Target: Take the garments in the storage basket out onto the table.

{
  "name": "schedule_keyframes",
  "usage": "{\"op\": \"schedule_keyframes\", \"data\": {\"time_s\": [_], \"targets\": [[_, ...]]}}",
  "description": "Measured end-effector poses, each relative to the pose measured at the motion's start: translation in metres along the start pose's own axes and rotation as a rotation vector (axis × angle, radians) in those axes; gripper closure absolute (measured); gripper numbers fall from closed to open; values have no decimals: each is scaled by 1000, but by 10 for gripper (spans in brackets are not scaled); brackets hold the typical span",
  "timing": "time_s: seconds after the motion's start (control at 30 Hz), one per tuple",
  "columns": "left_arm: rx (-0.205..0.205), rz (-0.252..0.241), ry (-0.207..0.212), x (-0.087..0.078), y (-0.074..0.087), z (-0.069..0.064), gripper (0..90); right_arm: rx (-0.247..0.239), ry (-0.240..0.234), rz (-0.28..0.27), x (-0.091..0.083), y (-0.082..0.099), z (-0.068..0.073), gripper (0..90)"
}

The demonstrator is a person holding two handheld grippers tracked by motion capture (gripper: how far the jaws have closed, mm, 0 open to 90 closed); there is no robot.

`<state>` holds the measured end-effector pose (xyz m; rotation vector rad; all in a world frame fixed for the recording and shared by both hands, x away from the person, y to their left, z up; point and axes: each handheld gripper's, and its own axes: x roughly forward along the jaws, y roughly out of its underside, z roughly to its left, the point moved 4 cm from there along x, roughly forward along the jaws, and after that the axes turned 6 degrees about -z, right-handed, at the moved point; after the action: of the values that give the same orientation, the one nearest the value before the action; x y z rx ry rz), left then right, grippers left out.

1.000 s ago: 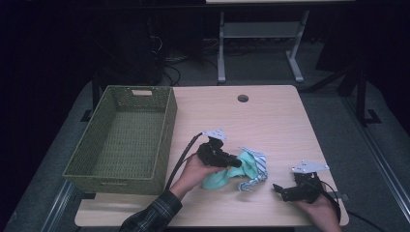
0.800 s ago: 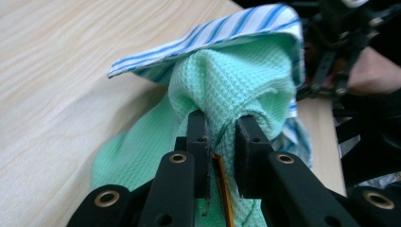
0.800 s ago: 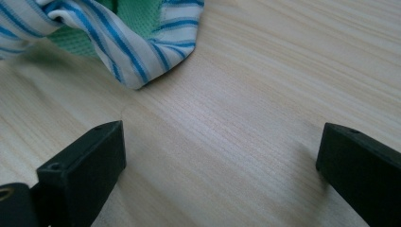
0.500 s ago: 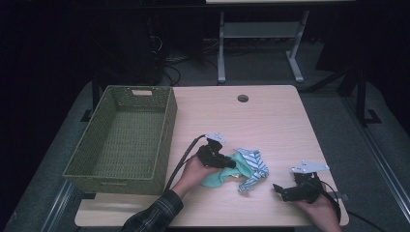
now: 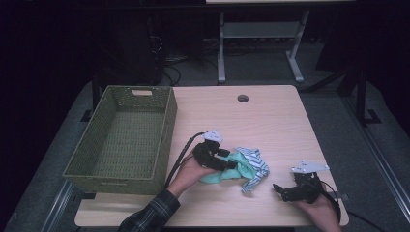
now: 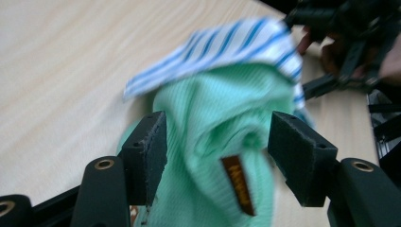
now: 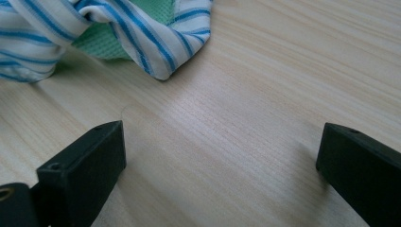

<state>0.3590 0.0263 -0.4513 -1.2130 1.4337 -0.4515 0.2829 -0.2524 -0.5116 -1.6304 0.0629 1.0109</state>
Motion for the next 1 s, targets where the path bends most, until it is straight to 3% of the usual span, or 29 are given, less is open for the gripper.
{"op": "schedule_keyframes", "data": {"time_s": [0.13, 0.33, 0.63, 0.8, 0.93, 1.0], "targets": [[34, -37, 19, -4, -16, -12, 375, 0, 0, 0, 0, 0, 0, 17], [64, -36, 50, 9, -29, -26, 375, -1, 0, 0, 0, 0, 0, 18], [68, -42, 57, 32, -39, -26, 404, 0, 0, -1, 0, 0, 0, 17], [65, -5, 59, 45, -34, -23, 418, 1, 0, -1, 0, 0, 0, 17], [76, -4, 47, 47, -33, -20, 514, 1, 0, 0, 0, 0, 0, 17], [88, 3, 46, 48, -32, -19, 606, 1, 0, 0, 0, 0, 0, 17]]}}
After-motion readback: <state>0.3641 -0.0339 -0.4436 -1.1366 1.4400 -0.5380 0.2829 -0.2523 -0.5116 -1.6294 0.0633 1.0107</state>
